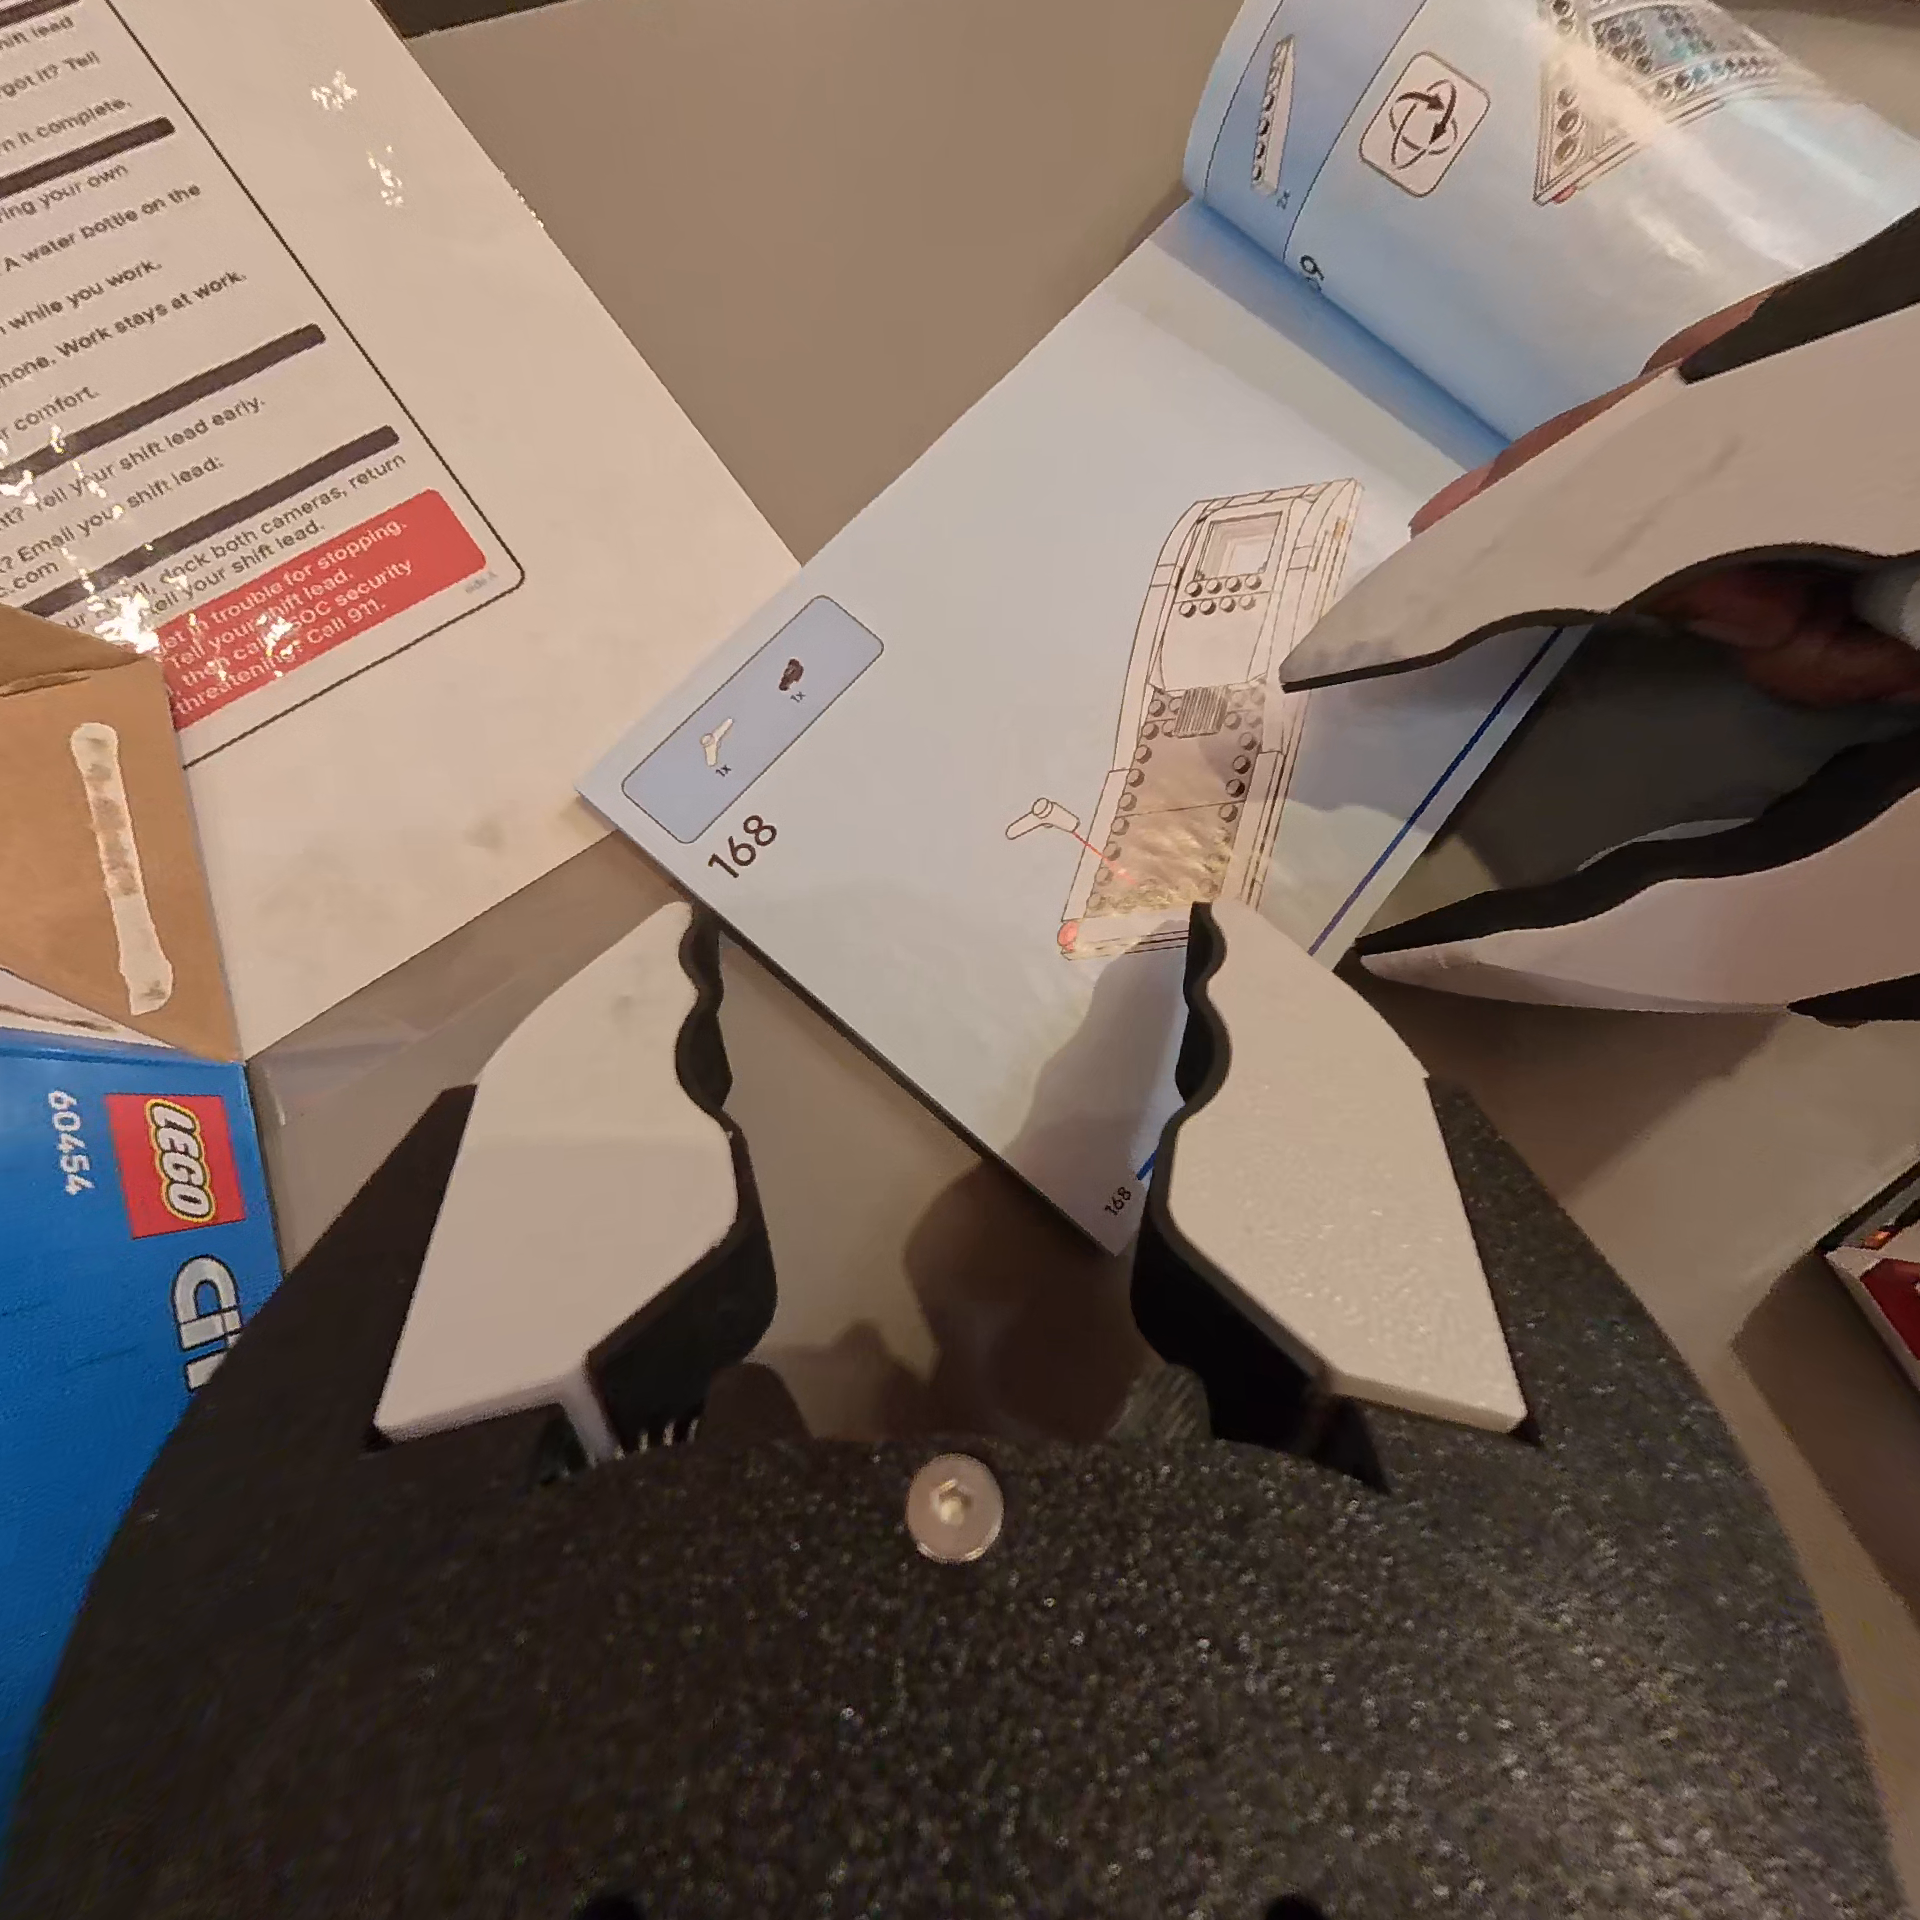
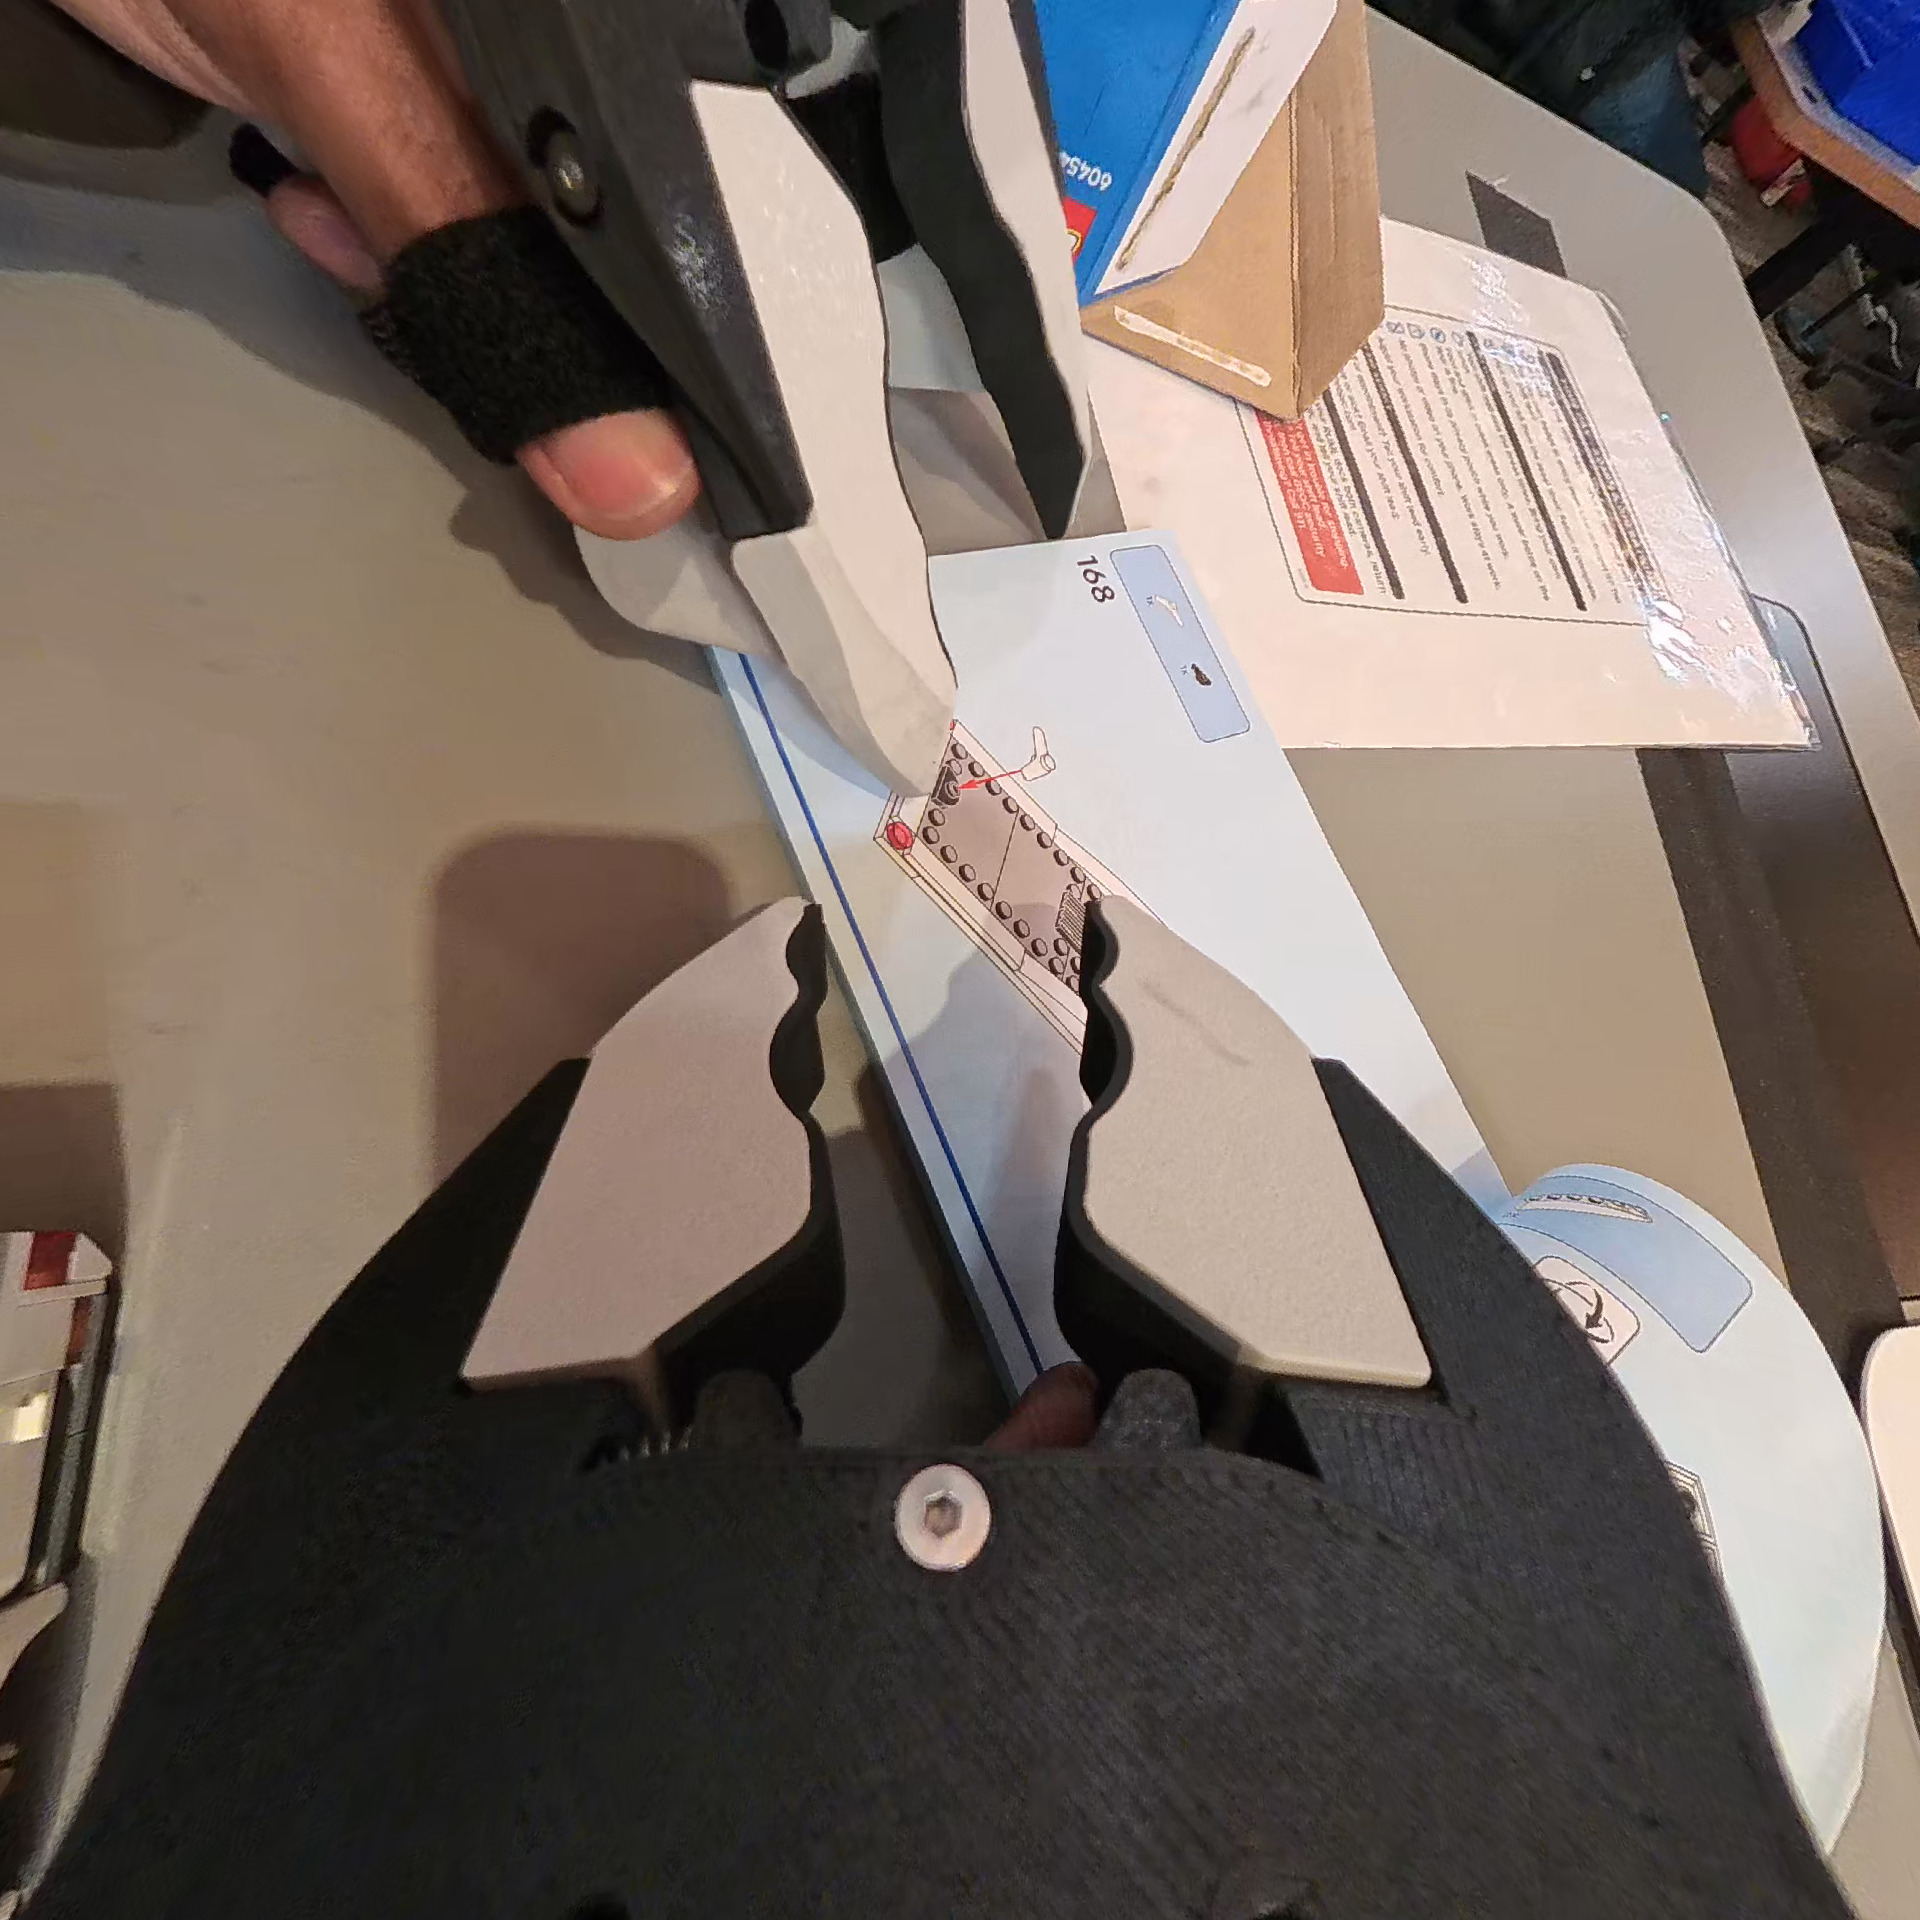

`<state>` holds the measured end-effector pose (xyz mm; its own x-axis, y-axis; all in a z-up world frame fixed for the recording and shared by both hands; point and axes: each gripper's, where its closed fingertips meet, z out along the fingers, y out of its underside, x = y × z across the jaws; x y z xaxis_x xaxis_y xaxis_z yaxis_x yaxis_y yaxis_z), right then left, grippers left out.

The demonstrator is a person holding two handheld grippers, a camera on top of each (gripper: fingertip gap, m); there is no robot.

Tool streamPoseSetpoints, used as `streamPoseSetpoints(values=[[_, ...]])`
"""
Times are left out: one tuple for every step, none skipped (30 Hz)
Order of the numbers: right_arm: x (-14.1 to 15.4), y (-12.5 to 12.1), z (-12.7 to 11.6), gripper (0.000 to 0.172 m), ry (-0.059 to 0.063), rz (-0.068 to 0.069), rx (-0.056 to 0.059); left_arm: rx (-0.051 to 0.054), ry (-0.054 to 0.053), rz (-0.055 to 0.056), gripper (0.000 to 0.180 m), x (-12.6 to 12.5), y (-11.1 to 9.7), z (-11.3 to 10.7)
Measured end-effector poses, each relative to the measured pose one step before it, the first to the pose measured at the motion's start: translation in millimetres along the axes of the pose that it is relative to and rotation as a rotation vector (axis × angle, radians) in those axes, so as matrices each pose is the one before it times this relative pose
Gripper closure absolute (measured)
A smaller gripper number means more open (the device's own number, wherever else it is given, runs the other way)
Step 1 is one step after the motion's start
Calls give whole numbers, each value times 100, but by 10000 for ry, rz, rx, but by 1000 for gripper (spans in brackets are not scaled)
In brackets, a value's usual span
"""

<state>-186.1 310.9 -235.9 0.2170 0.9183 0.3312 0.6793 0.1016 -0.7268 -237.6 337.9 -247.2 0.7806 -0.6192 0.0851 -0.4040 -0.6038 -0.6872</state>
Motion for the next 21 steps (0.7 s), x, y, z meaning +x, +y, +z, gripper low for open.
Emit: streamPoseSetpoints(values=[[-5, 1, -1, 125, -3, 2, -1, -26, 24, 5, 95, 41, 43, 30], [6, 2, 3, 125, -2, 1, -1, -12, 29, 24, 95, 72, 11, 30], [-3, 0, 0, 125, -2, 0, 0, -2, -6, 28, 95, 46, -8, 17], [-9, -2, -3, 125, -1, -2, 0, -10, -25, 36, 94, -7, 5, 7], [0, 0, 0, 125, -1, -1, 0, -1, -5, 16, 94, 3, 3, -13], [-1, -7, 7, 125, 0, -1, 0, 21, 2, -10, 94, -4, -40, -16], [2, 0, 0, 125, 1, -1, 0, 23, 7, -11, 94, -12, -34, -24], [-1, 1, -1, 125, 0, 3, -1, 22, 2, -4, 95, -15, -44, -27], [3, 2, 3, 125, -3, 3, -1, 19, -6, 1, 95, -9, -32, -35], [-4, 1, -1, 125, -2, 2, -1, 10, -13, 11, 95, -9, -29, -31], [-3, 7, 6, 125, 0, 0, 0, 5, -17, 15, 95, -17, -18, -11], [-1, -7, 7, 125, 0, -1, 0, 0, -11, 7, 95, -12, 0, -13], [-3, 1, -1, 125, -2, 2, -1, -7, -3, -4, 95, -8, 10, 7], [-3, 1, -1, 125, -1, 2, -1, -16, -2, -1, 95, -1, 25, 13], [-2, 0, 0, 125, -1, 0, 0, -13, -5, 9, 95, 0, 23, 15], [-1, 0, 0, 125, -1, -1, 0, 0, -8, 10, 95, -2, -8, 9], [0, -1, 0, 125, -1, -2, 1, -1, -1, 5, 95, 10, 3, -1], [2, -1, 0, 125, 1, -1, 1, 6, -4, -4, 95, -16, -9, 4], [-2, 1, 0, 125, -1, 1, 0, 0, 0, -3, 95, 2, 0, 0], [1, 0, 0, 125, 0, 0, 0, -5, 0, 4, 95, -4, 13, 4], [0, 0, 0, 125, 0, 1, 0, 6, -5, 13, 95, 7, -24, -6]])
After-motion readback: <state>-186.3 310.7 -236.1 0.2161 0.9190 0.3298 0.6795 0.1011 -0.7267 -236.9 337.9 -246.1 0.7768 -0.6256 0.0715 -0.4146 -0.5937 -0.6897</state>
